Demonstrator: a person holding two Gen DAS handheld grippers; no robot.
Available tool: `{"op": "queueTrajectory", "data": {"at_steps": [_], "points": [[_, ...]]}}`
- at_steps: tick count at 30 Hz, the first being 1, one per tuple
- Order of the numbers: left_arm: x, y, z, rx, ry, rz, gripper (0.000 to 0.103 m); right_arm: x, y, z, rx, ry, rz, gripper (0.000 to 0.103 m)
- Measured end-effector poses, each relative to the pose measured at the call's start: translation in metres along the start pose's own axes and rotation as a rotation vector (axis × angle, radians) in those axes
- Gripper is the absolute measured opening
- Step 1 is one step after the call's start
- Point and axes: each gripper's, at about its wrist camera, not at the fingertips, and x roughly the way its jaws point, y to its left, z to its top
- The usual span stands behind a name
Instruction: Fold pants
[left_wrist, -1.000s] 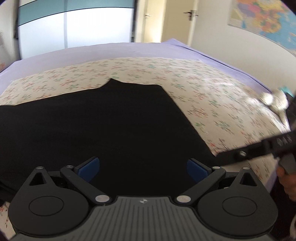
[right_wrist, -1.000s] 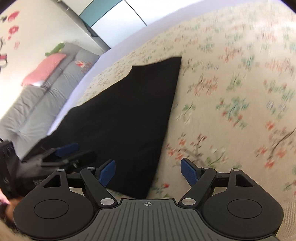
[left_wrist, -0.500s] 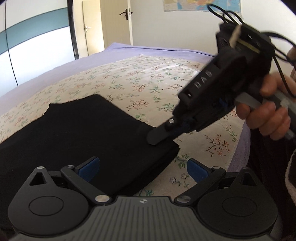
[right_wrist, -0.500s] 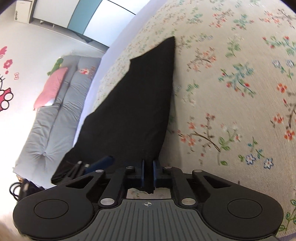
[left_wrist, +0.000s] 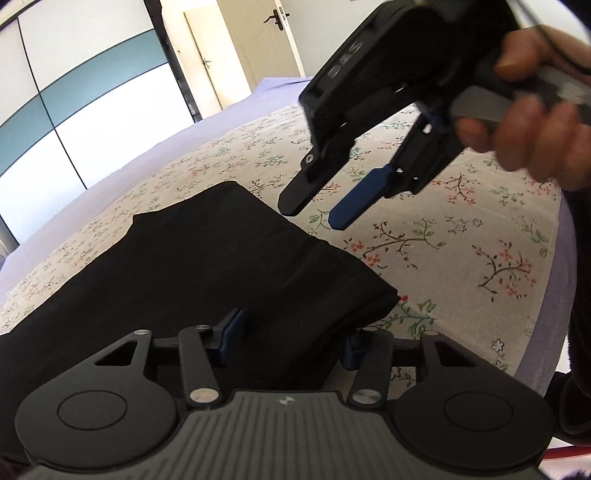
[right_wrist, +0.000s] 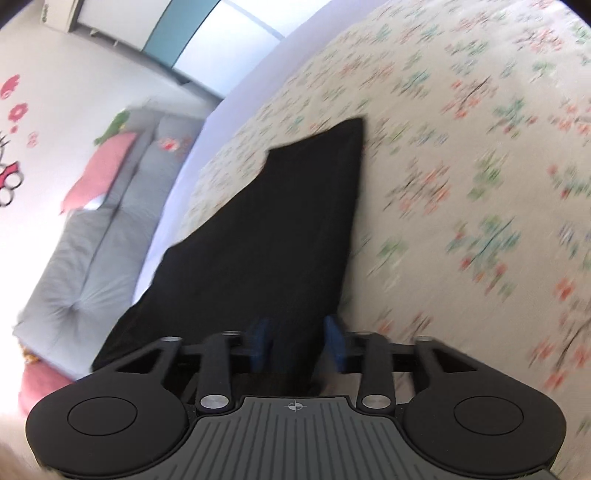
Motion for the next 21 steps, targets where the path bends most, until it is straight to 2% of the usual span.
{"op": "queueTrajectory", "data": {"at_steps": [4, 6, 8, 13, 15, 16, 17, 19, 21], "points": [[-0.001, -0.007, -0.004, -0.017, -0.008, 0.042, 0.086, 0.021, -0.02, 0.02, 0.013, -0.02, -0.029, 0.042], [-0.001, -0.011, -0.005, -0.013, -0.015, 0.071, 0.083, 0.034, -0.026, 0.029, 0.013, -0.035, -0.005, 0.042], [-0.001, -0.016, -0.008, -0.016, -0.02, 0.102, 0.079, 0.048, -0.03, 0.041, 0.014, -0.056, 0.012, 0.034], [-0.004, -0.029, -0.009, -0.055, -0.016, 0.174, 0.071, 0.08, -0.033, 0.078, 0.007, -0.104, 0.031, 0.023], [-0.003, -0.031, -0.007, -0.076, -0.011, 0.194, 0.064, 0.091, -0.037, 0.091, 0.019, -0.122, 0.04, 0.017], [-0.003, -0.032, -0.006, -0.082, -0.007, 0.205, 0.055, 0.095, -0.04, 0.097, 0.029, -0.129, 0.041, 0.011], [-0.002, -0.032, -0.003, -0.093, -0.003, 0.208, 0.053, 0.098, -0.042, 0.102, 0.041, -0.132, 0.04, 0.006], [-0.005, -0.034, 0.006, -0.131, -0.003, 0.212, 0.052, 0.102, -0.046, 0.107, 0.053, -0.13, 0.041, 0.0], [-0.009, -0.036, 0.015, -0.182, -0.01, 0.203, 0.052, 0.098, -0.043, 0.108, 0.028, -0.134, 0.031, 0.0]]}}
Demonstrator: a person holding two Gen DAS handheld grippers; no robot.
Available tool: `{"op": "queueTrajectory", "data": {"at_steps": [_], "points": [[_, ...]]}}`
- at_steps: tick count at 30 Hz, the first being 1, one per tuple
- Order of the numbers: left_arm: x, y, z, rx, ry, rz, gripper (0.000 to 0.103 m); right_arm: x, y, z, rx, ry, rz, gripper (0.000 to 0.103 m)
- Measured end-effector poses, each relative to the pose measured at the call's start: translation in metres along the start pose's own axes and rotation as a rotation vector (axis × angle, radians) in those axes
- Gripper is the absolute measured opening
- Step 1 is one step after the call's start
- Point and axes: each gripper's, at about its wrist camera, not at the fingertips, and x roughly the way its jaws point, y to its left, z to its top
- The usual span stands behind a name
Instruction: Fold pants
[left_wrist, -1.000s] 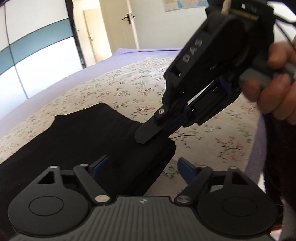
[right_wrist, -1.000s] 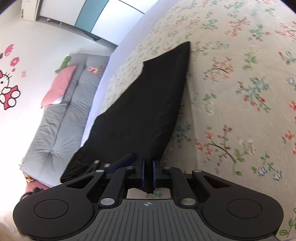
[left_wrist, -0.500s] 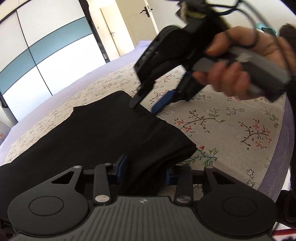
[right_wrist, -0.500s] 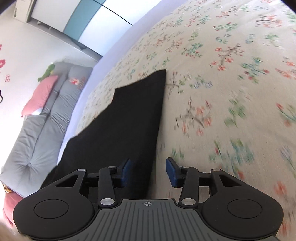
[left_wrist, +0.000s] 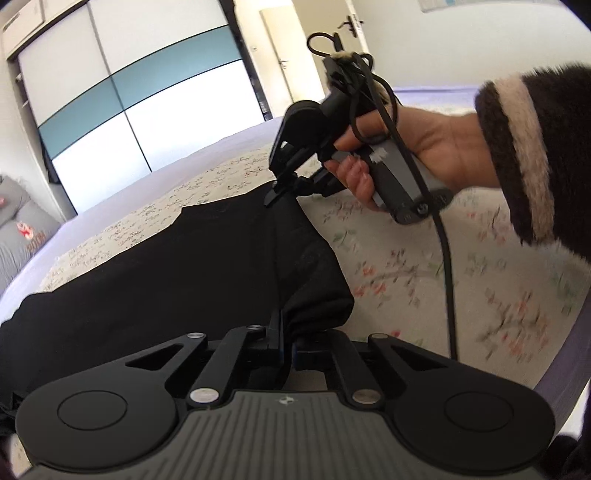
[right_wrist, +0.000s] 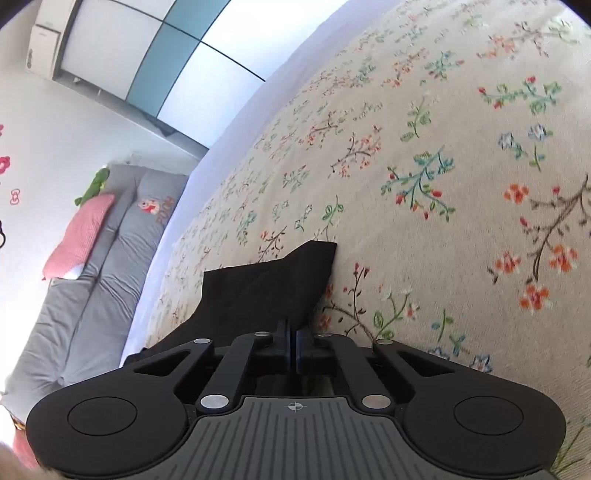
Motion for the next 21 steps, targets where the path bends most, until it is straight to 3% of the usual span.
{"op": "queueTrajectory", "data": {"at_steps": [6, 14, 21], "points": [[-0.016, -0.036, 0.029, -0.122, -0.04, -0.101, 0.052, -0.047, -0.011, 0.019, -0.021, -0.041, -0.051, 0.0], [-0.039, -0.09, 0.054, -0.253, -0.11, -0.293, 0.052, -0.152, -0.046, 0.044, -0.013, -0.126, -0.168, 0.001], [-0.051, -0.065, 0.057, -0.414, -0.145, -0.341, 0.052, -0.189, -0.038, 0.053, 0.01, -0.158, -0.204, 0.001]]}}
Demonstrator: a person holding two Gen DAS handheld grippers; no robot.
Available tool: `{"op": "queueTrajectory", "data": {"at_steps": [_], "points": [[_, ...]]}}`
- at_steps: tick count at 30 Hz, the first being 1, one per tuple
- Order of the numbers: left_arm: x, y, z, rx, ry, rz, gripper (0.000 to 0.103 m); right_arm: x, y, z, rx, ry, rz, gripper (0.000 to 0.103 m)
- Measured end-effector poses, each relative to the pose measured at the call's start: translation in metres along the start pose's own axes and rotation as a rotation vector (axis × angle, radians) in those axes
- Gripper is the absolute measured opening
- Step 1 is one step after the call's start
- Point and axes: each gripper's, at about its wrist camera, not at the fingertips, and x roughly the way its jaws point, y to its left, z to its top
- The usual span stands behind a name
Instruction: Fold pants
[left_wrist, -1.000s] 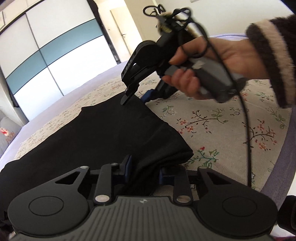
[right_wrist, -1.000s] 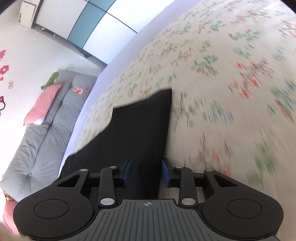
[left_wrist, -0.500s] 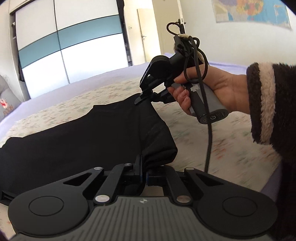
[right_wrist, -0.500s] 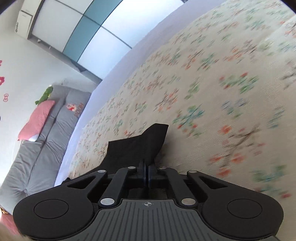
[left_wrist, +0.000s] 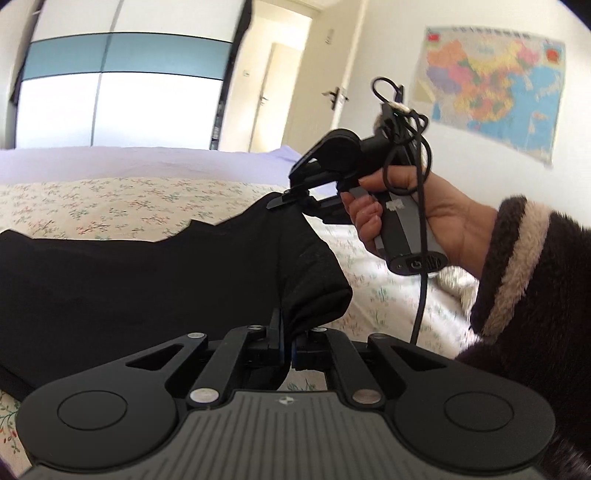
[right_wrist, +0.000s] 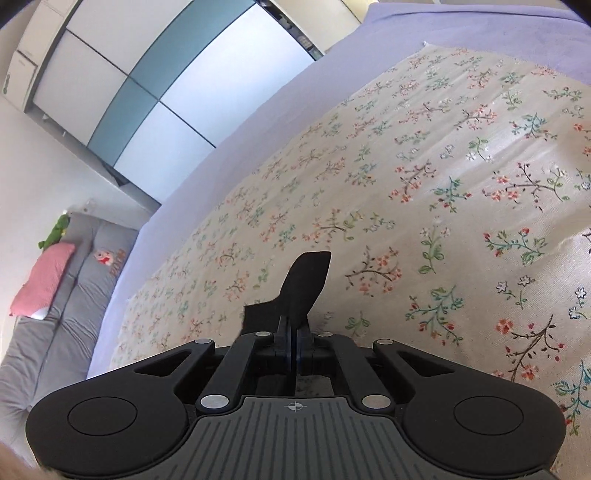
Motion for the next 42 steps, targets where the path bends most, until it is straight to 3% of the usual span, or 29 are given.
{"op": "queueTrajectory", "data": {"at_steps": [7, 14, 27, 30, 33, 38, 40, 42], "points": [[-0.04, 0.056, 0.02, -0.209, -0.109, 0.045, 0.052, 0.014, 0.084, 0.006, -0.078, 0.004, 0.065, 0.001], [-0.079, 0.128, 0.019, -0.407, -0.17, 0.178, 0.052, 0.069, 0.183, -0.02, -0.197, 0.044, 0.137, 0.001], [-0.106, 0.232, 0.013, -0.682, -0.134, 0.418, 0.053, 0.182, 0.28, -0.102, -0.27, 0.17, 0.159, 0.001], [-0.105, 0.251, 0.009, -0.734, -0.097, 0.462, 0.063, 0.197, 0.289, -0.115, -0.276, 0.183, 0.156, 0.009], [-0.113, 0.256, 0.01, -0.741, -0.095, 0.524, 0.076, 0.202, 0.291, -0.12, -0.264, 0.187, 0.147, 0.016], [-0.116, 0.265, 0.027, -0.645, -0.077, 0.597, 0.096, 0.184, 0.287, -0.111, -0.293, 0.161, 0.161, 0.047], [-0.117, 0.266, 0.039, -0.609, -0.053, 0.598, 0.103, 0.173, 0.282, -0.104, -0.309, 0.147, 0.157, 0.047], [-0.116, 0.268, 0.05, -0.566, -0.022, 0.592, 0.103, 0.159, 0.272, -0.097, -0.322, 0.135, 0.152, 0.048]]}}
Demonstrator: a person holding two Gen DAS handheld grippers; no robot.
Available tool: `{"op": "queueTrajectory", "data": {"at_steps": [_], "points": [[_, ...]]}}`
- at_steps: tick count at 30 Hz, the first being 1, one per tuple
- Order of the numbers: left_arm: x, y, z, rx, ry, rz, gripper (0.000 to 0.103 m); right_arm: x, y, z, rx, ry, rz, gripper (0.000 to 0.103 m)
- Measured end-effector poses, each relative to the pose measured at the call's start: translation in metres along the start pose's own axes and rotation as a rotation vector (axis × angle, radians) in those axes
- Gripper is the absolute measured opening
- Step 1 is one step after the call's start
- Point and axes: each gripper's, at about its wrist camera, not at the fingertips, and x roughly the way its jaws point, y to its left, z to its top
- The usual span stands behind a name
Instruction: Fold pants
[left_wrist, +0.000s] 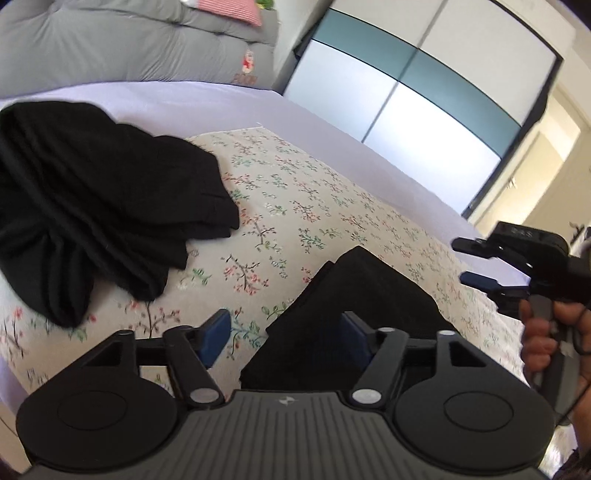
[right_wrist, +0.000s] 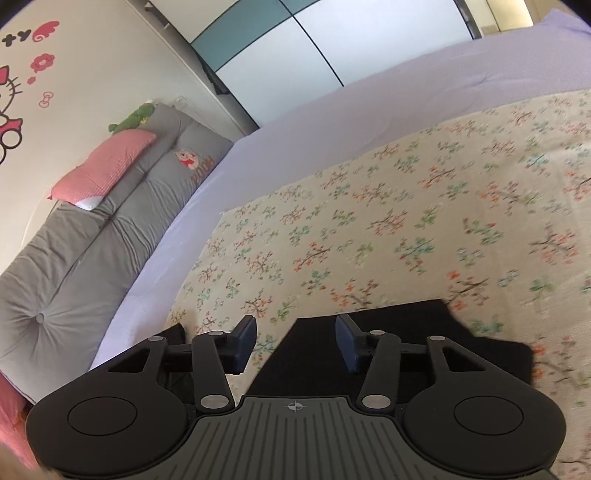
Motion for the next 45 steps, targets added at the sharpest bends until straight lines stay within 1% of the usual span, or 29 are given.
{"op": "queueTrajectory", "data": {"at_steps": [3, 6, 8, 11, 15, 16, 19, 22, 25, 28, 31, 32, 38, 45], "points": [[0.002, -0.01, 0.012, 0.078, 0.022, -0.002, 0.103, -0.025, -0.016, -0.003, -0.031, -0.022, -0.027, 0.051], [0.013, -0.02, 0.021, 0.153, 0.06, -0.031, 0.103, -0.048, -0.034, -0.012, -0.046, -0.036, -0.049, 0.053], [0.027, -0.026, 0.027, 0.189, 0.111, -0.058, 0.103, -0.058, -0.045, -0.021, -0.045, -0.03, -0.061, 0.057], [0.052, -0.028, 0.036, 0.217, 0.18, -0.091, 0.103, -0.066, -0.061, -0.036, -0.04, 0.007, -0.088, 0.058], [0.082, -0.026, 0.047, 0.218, 0.263, -0.139, 0.103, -0.074, -0.077, -0.057, -0.039, 0.043, -0.106, 0.059], [0.09, -0.025, 0.048, 0.219, 0.286, -0.158, 0.103, -0.076, -0.082, -0.061, -0.036, 0.048, -0.108, 0.062], [0.114, -0.02, 0.049, 0.225, 0.347, -0.21, 0.103, -0.078, -0.092, -0.073, -0.022, 0.064, -0.104, 0.063], [0.135, -0.011, 0.045, 0.211, 0.408, -0.243, 0.103, -0.076, -0.101, -0.083, -0.001, 0.08, -0.079, 0.063], [0.152, 0.003, 0.039, 0.158, 0.456, -0.311, 0.103, -0.069, -0.11, -0.093, 0.018, 0.1, -0.046, 0.063], [0.157, 0.009, 0.04, 0.139, 0.455, -0.359, 0.103, -0.06, -0.114, -0.103, 0.012, 0.108, -0.02, 0.063], [0.158, 0.012, 0.041, 0.142, 0.451, -0.381, 0.103, -0.056, -0.113, -0.111, -0.023, 0.069, 0.0, 0.063], [0.158, 0.012, 0.041, 0.139, 0.447, -0.386, 0.103, -0.055, -0.112, -0.112, -0.027, 0.063, 0.002, 0.064], [0.157, 0.014, 0.039, 0.132, 0.422, -0.411, 0.103, -0.052, -0.109, -0.115, -0.025, 0.03, 0.022, 0.064], [0.158, 0.02, 0.038, 0.095, 0.415, -0.44, 0.103, -0.051, -0.099, -0.121, -0.082, 0.006, 0.004, 0.064]]}}
